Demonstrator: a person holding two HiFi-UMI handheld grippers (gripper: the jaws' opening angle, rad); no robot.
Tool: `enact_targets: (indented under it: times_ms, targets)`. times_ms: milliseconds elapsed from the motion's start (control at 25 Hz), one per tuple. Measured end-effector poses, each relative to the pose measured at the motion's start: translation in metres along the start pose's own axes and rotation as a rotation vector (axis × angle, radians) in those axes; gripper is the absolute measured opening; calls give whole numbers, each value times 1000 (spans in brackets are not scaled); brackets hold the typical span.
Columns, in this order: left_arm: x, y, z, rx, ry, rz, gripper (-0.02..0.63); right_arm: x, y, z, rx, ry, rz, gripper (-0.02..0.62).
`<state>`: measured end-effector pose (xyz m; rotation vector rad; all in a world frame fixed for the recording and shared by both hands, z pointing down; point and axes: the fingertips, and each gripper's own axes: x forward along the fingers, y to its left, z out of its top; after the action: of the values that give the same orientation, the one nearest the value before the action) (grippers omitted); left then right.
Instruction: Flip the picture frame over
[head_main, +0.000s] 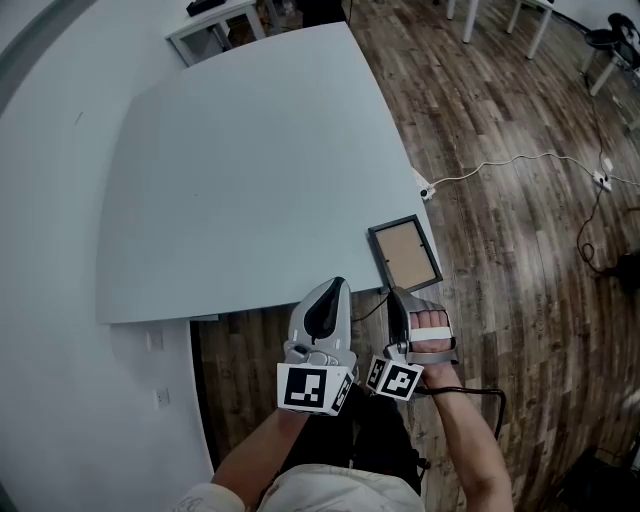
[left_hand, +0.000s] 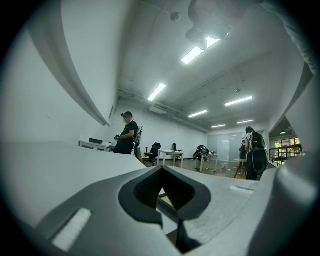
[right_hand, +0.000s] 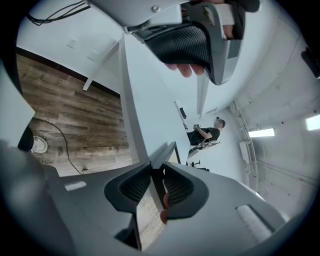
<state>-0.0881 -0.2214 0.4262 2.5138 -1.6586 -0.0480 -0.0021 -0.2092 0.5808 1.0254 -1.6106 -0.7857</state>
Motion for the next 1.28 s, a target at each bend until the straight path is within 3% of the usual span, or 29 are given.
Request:
enact_targets:
  times_ms: [360,480,640,840,1080,1280]
  targets:
    - [4,0,-1,-2,5,3,0,10,15,-6,8,24,46,119]
    - [5,0,0,-3,5,3,0,13,19,-8,33,34,80,198]
    - [6,0,2,-1,0,1,0,10,22,-8,81,25,113,246]
    - [10,-5,11,5,-11,-7,0,-2,22,-4,193,-13,172,288]
    - [17,-9,28,14,-36,-22,0,-20,1,2,350,-82,183,290]
    - [21,-14,42,16,-57,-33,0,-35,-34,-16,638,-100,153,286]
